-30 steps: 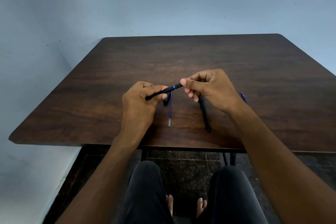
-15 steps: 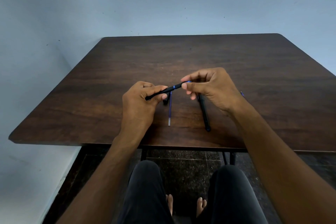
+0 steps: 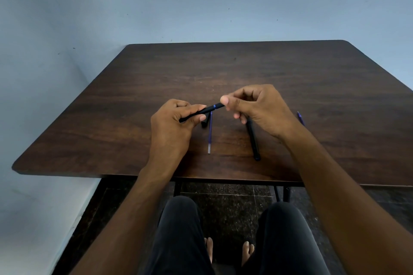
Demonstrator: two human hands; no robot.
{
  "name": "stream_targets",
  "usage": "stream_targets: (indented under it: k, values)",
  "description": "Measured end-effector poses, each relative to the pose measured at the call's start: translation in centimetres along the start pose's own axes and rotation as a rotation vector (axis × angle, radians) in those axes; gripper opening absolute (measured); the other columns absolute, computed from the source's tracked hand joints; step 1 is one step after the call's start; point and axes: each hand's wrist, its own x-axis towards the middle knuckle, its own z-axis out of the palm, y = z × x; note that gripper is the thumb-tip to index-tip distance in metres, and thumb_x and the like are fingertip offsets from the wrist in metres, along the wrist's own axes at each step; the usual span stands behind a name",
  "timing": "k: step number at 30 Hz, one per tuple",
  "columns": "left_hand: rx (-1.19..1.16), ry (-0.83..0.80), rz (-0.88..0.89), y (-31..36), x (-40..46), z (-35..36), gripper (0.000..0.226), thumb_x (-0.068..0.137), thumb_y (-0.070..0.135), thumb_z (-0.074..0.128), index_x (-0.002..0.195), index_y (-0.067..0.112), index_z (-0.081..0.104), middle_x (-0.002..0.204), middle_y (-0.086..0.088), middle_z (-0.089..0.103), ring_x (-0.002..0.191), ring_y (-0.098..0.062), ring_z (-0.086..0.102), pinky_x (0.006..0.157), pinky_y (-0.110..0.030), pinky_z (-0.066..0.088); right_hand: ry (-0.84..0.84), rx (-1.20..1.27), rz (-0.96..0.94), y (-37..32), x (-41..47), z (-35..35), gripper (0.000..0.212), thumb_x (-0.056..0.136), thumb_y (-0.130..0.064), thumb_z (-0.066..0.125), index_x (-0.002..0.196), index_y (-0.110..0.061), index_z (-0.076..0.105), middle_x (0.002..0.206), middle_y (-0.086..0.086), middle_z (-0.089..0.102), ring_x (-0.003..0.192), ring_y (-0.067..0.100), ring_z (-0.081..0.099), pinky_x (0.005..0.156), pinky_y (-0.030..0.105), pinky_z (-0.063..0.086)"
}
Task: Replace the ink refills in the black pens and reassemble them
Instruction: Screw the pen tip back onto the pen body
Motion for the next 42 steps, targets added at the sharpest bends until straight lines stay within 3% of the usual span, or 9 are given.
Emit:
stream_targets:
  k: [5, 9, 15, 19, 22, 25, 29, 36, 42]
  values:
    - [0.000, -0.006, -0.015, -0.07, 0.07, 0.09, 0.029, 0.080, 0.014, 0.080, 0.107, 0.022, 0.077, 0.091, 0.018, 0.061, 0.086, 0.010, 0.057, 0.075, -0.002, 0.042, -0.038, 0.013, -0.014, 0.03, -0.09, -0.39, 0.020, 0.084, -0.008, 0.079, 0.103, -0.008, 0.075, 0.079, 0.002, 0.075, 0.058, 0.008, 0.063, 0.060, 0.026, 0.056]
    - [-0.021, -0.001, -0.007, 0.16, 0.03, 0.13, 0.028, 0.080, 0.014, 0.080, 0.106, 0.021, 0.077, 0.091, 0.017, 0.061, 0.087, 0.012, 0.057, 0.075, -0.003, 0.042, -0.009, 0.012, 0.003, 0.24, 0.19, -0.14, 0.015, 0.085, -0.020, 0.079, 0.095, -0.009, 0.077, 0.079, 0.014, 0.074, 0.063, 0.020, 0.063, 0.060, 0.030, 0.053]
    - [-0.009, -0.013, -0.005, 0.21, -0.05, 0.11, 0.028, 0.080, 0.015, 0.080, 0.107, 0.022, 0.076, 0.092, 0.017, 0.062, 0.088, 0.010, 0.058, 0.076, -0.003, 0.043, 0.005, -0.018, 0.026, 0.12, 0.20, 0.29, 0.032, 0.090, -0.035, 0.072, 0.082, -0.005, 0.075, 0.076, 0.016, 0.074, 0.061, 0.016, 0.062, 0.053, 0.024, 0.049]
    - [-0.004, -0.005, 0.000, 0.09, 0.04, 0.06, 0.027, 0.080, 0.015, 0.080, 0.106, 0.021, 0.077, 0.091, 0.017, 0.062, 0.086, 0.009, 0.058, 0.075, -0.002, 0.042, 0.007, -0.029, 0.025, 0.02, 0.12, 0.21, 0.032, 0.088, -0.039, 0.073, 0.086, -0.007, 0.076, 0.073, 0.009, 0.075, 0.058, 0.013, 0.061, 0.053, 0.024, 0.049]
    - [0.011, 0.004, 0.002, 0.09, 0.22, -0.06, 0.027, 0.080, 0.014, 0.080, 0.106, 0.019, 0.077, 0.093, 0.011, 0.064, 0.085, 0.005, 0.059, 0.075, -0.001, 0.042, -0.048, 0.023, 0.010, -0.08, -0.06, -0.31, 0.029, 0.082, -0.025, 0.082, 0.107, -0.014, 0.074, 0.076, 0.002, 0.073, 0.058, 0.013, 0.059, 0.058, 0.026, 0.052]
    - [-0.005, -0.001, 0.002, 0.20, 0.32, 0.08, 0.028, 0.079, 0.013, 0.081, 0.106, 0.019, 0.077, 0.094, 0.009, 0.065, 0.084, 0.008, 0.059, 0.075, -0.002, 0.042, -0.049, 0.058, -0.019, 0.09, 0.04, -0.35, 0.024, 0.082, -0.009, 0.081, 0.106, -0.009, 0.075, 0.078, 0.002, 0.075, 0.061, 0.016, 0.060, 0.059, 0.030, 0.052]
    - [-0.005, -0.005, 0.007, 0.14, 0.25, 0.20, 0.028, 0.079, 0.013, 0.081, 0.106, 0.019, 0.077, 0.093, 0.009, 0.064, 0.086, 0.014, 0.057, 0.075, -0.002, 0.042, -0.011, 0.033, -0.003, 0.40, 0.26, -0.09, 0.013, 0.085, -0.019, 0.080, 0.094, -0.010, 0.077, 0.076, 0.011, 0.074, 0.063, 0.019, 0.061, 0.058, 0.030, 0.049]
    - [-0.014, -0.009, 0.006, 0.18, 0.34, 0.12, 0.027, 0.079, 0.014, 0.080, 0.106, 0.020, 0.077, 0.093, 0.014, 0.063, 0.087, 0.013, 0.058, 0.077, -0.003, 0.043, 0.026, -0.073, 0.015, 0.02, 0.27, 0.46, 0.039, 0.091, -0.041, 0.070, 0.081, -0.004, 0.075, 0.068, 0.007, 0.073, 0.056, 0.009, 0.060, 0.051, 0.012, 0.043]
    - [0.008, 0.002, 0.005, 0.05, 0.41, -0.19, 0.030, 0.077, 0.014, 0.081, 0.106, 0.019, 0.077, 0.093, 0.010, 0.064, 0.086, 0.013, 0.057, 0.076, -0.003, 0.043, -0.039, 0.014, -0.022, -0.26, 0.17, -0.14, 0.026, 0.080, -0.021, 0.084, 0.102, -0.012, 0.076, 0.078, -0.001, 0.071, 0.056, 0.001, 0.056, 0.054, 0.013, 0.044]
